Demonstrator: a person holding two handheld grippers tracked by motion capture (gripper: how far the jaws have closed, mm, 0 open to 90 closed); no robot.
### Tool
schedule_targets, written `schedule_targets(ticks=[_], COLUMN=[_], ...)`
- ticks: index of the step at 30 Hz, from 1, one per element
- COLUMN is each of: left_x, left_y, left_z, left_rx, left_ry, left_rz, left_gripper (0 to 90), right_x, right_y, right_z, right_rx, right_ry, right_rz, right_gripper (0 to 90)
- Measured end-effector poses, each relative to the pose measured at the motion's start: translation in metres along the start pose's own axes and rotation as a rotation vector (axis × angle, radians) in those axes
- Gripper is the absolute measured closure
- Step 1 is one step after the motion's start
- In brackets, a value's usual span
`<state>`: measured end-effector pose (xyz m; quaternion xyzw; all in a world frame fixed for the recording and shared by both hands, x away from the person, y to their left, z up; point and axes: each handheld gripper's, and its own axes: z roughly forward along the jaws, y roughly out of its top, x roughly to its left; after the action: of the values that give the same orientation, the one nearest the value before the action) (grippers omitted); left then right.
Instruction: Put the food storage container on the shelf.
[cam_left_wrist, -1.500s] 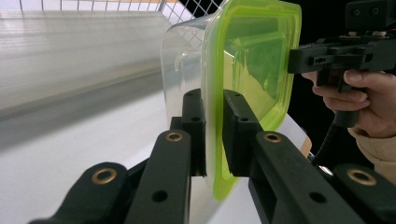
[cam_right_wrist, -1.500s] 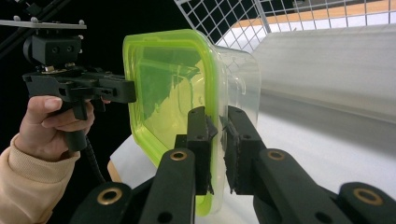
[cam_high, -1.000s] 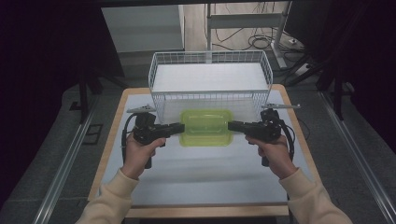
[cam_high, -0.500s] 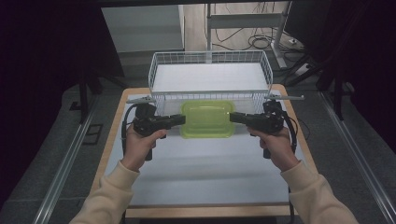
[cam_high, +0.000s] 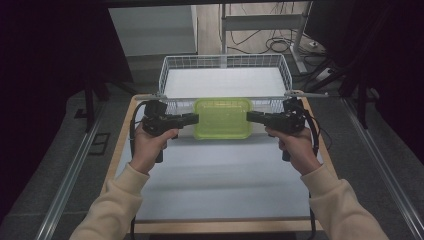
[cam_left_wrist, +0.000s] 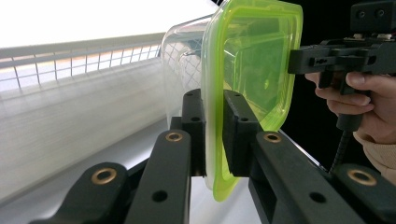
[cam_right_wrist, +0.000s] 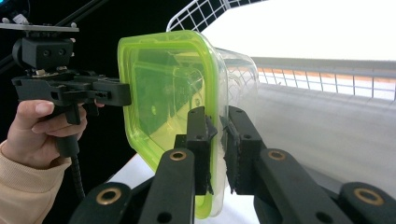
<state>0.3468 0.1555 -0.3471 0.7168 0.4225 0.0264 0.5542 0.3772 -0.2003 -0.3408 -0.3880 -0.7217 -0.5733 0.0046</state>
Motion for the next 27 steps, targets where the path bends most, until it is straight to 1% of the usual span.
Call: schedule_targets(ticks=[2, 5, 9, 13, 14, 17, 18, 19, 21, 23, 25, 26, 27], left_x=[0.001, 0.003, 0.005, 0.007, 0.007, 0.008, 0.009, 0.009, 0.010, 0.011, 0.014, 0.014, 0.015], left_y=[0.004, 0.008, 0.011, 0.016, 0.020, 0.024, 0.027, 0.029, 0.033, 0.035, 0.041, 0.041, 0.046], left_z=[0.000, 0.002, 0.004, 0.007, 0.008, 0.010, 0.012, 0.012, 0.014, 0.015, 0.017, 0.017, 0.018], left_rx=[0.002, 0.002, 0.004, 0.009, 0.008, 0.010, 0.010, 0.011, 0.014, 0.018, 0.023, 0.023, 0.027], left_ry=[0.004, 0.002, 0.003, 0.004, 0.006, 0.008, 0.010, 0.012, 0.020, 0.022, 0.024, 0.024, 0.033], left_rz=[0.003, -0.004, -0.006, 0.003, 0.000, 0.002, 0.007, 0.001, 0.008, 0.007, 0.004, 0.004, 0.006], left_gripper=[81.0, 81.0, 81.0, 81.0, 81.0, 80.9, 80.9, 80.9, 80.8, 80.7, 80.7, 80.7, 80.6], right_x=[-0.001, -0.002, -0.003, -0.007, -0.008, -0.009, -0.010, -0.010, -0.012, -0.012, -0.013, -0.013, -0.013], right_y=[0.004, 0.008, 0.011, 0.016, 0.017, 0.020, 0.024, 0.025, 0.028, 0.032, 0.035, 0.037, 0.039], right_z=[0.001, 0.002, 0.003, 0.004, 0.004, 0.004, 0.004, 0.004, 0.004, 0.005, 0.006, 0.007, 0.007], right_rx=[0.000, -0.004, -0.002, -0.006, -0.009, -0.012, -0.017, -0.018, -0.017, -0.015, -0.015, -0.015, -0.016], right_ry=[-0.001, -0.004, -0.009, -0.017, -0.021, -0.022, -0.025, -0.029, -0.033, -0.037, -0.046, -0.048, -0.053], right_rz=[-0.005, -0.004, -0.008, -0.013, -0.011, -0.012, -0.009, -0.008, -0.011, -0.004, -0.015, -0.008, -0.010], right_gripper=[80.9, 80.9, 80.9, 80.9, 80.9, 80.8, 80.8, 80.8, 80.8, 80.8, 80.8, 80.8, 80.8])
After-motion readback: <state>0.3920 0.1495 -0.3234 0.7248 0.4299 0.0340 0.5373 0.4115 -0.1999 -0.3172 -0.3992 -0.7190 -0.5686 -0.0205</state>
